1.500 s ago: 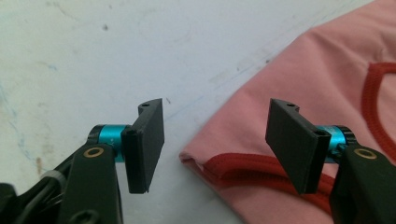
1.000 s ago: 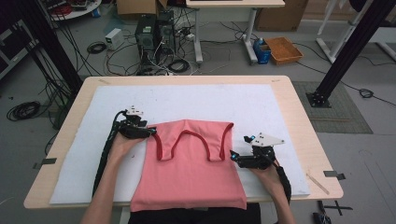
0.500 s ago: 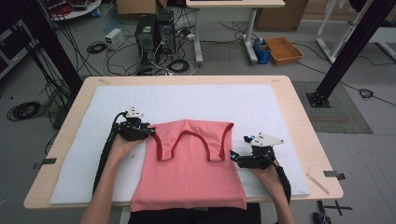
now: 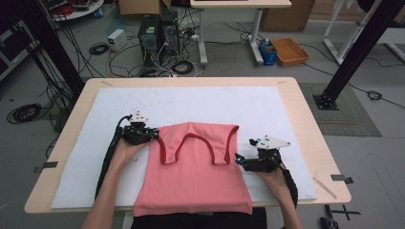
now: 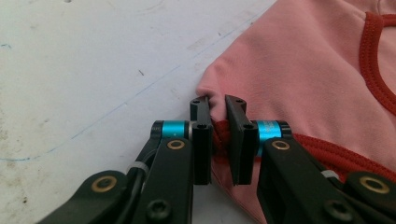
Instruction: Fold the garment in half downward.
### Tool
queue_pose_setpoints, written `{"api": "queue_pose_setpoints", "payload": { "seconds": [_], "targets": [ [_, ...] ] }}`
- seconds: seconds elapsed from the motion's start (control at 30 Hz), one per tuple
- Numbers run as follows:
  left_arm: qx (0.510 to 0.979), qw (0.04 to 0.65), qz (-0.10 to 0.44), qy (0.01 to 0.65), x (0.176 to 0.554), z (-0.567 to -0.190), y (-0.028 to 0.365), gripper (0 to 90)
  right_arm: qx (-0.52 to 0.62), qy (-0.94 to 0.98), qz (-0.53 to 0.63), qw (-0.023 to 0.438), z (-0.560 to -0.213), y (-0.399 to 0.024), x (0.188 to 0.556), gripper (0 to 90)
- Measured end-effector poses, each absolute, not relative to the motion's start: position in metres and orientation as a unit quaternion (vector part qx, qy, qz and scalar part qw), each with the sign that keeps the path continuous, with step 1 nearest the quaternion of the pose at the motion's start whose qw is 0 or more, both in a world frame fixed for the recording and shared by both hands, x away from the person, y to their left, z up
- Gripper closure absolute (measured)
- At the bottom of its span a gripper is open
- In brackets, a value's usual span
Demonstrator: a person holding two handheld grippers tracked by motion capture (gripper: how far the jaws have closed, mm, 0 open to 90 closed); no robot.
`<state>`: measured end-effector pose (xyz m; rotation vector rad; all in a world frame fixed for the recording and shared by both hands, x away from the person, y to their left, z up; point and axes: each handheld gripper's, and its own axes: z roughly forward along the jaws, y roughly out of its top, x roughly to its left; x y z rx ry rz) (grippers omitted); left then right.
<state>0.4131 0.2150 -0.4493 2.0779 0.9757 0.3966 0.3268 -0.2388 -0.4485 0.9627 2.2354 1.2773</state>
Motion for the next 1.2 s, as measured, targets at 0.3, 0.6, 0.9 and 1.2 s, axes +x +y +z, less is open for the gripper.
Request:
{"api": "queue_pose_setpoints", "payload": {
  "seconds": [0.3,0.6,0.9,1.2],
  "targets": [
    [0.821,0.398,0.157,0.379,0.413,-0.45,0.216,81.2,0.374,0.785,0.458,0.183,-0.434,-0.24,0.354,24.1],
    [0.82,0.4,0.157,0.378,0.413,-0.451,0.217,81.2,0.397,0.786,0.438,0.179,-0.408,-0.222,0.408,26.2],
    [0.819,0.401,0.155,0.379,0.413,-0.451,0.217,81.1,0.418,0.807,0.388,0.152,-0.428,-0.216,0.447,28.8],
    [0.819,0.402,0.154,0.38,0.413,-0.451,0.217,81.0,0.419,0.827,0.347,0.141,-0.446,-0.212,0.452,31.5]
  ]
}}
